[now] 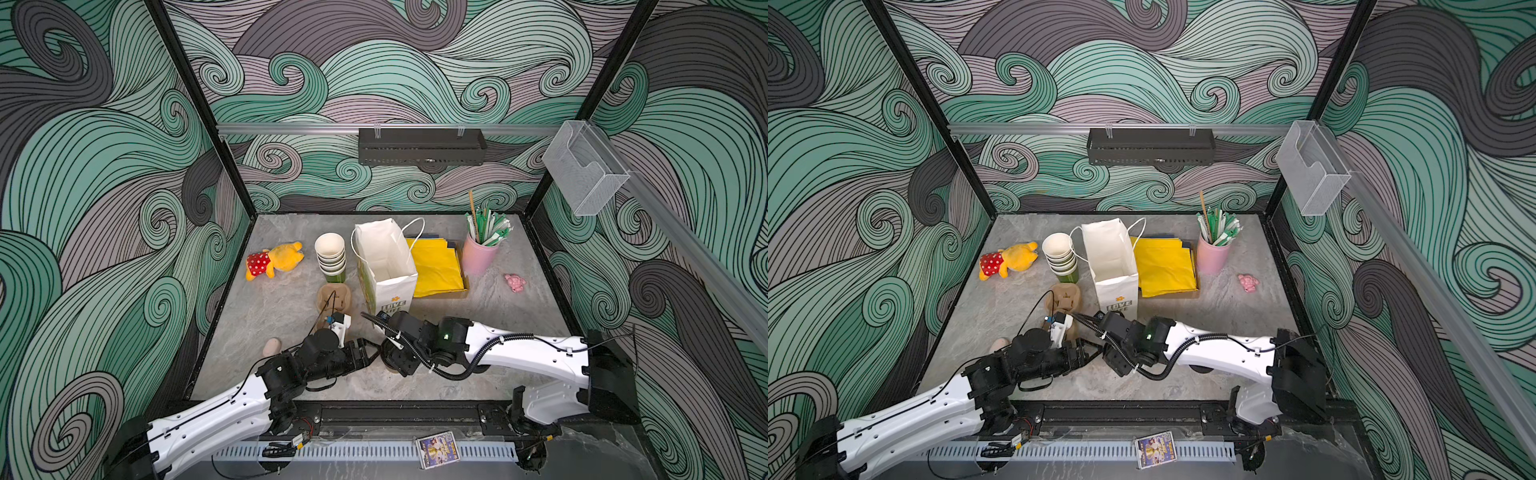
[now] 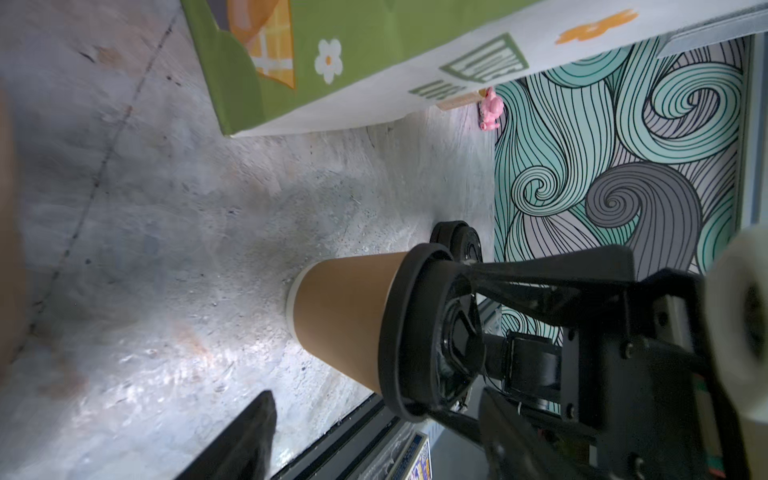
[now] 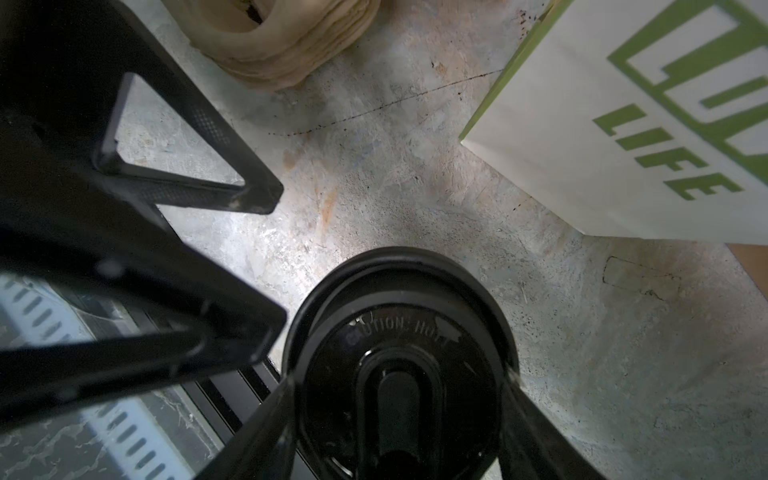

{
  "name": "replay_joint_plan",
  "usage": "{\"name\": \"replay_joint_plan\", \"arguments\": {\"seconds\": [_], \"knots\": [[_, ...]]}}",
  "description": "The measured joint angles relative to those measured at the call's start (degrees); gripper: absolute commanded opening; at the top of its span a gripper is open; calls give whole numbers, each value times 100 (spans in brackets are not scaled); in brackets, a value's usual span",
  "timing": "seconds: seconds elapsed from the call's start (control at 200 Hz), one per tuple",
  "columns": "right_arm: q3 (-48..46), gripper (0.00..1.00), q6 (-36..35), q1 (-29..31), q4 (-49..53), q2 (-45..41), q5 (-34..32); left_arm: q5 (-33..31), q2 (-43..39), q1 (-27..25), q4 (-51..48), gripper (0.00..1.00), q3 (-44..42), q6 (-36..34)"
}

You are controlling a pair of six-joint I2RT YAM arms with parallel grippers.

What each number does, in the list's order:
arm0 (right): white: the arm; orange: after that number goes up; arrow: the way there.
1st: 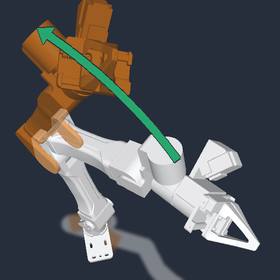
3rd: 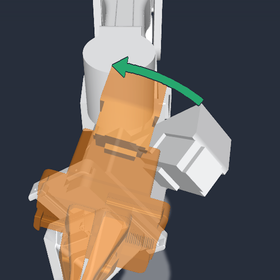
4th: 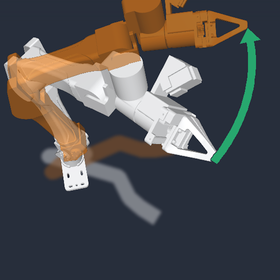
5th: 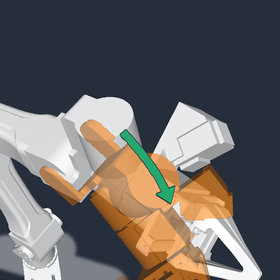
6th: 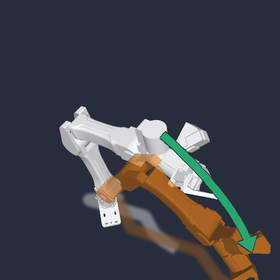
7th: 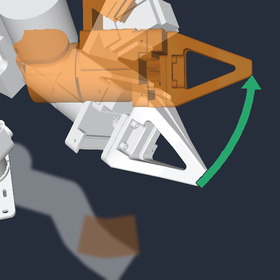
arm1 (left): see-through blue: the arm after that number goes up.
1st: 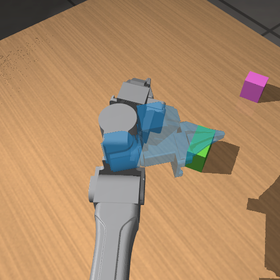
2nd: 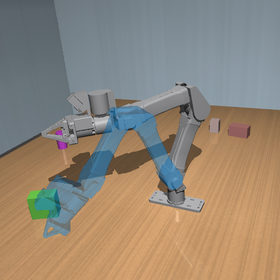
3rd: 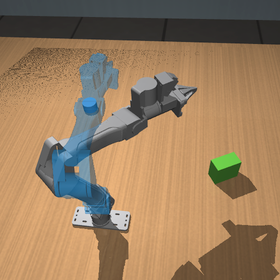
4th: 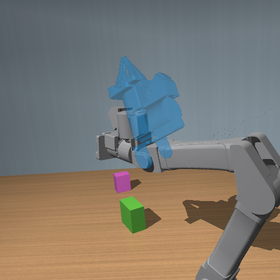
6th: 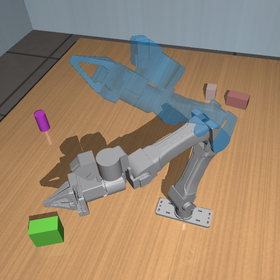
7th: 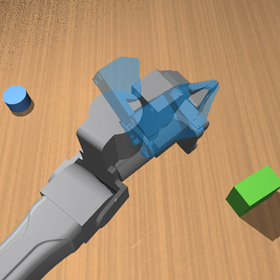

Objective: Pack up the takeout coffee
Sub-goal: 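Press the lid onto the cup with the right gripper while the left holds the cup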

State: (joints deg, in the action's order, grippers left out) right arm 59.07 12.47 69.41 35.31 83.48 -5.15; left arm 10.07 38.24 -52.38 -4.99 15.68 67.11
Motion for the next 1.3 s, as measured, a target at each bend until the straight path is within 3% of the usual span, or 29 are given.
{"name": "replay_joint_plan", "arguments": {"seconds": [0.39,0.625,1.301], "knots": [[-9,72,-116,-28,-42,4,74,363,1008,42,647,66,11,24],[-81,77,-111,-48,-96,4,127,404,1215,120,713,56,136,24],[-15,92,-87,-52,205,-328,260,621,2068,131,175,46,957,-221]]}}
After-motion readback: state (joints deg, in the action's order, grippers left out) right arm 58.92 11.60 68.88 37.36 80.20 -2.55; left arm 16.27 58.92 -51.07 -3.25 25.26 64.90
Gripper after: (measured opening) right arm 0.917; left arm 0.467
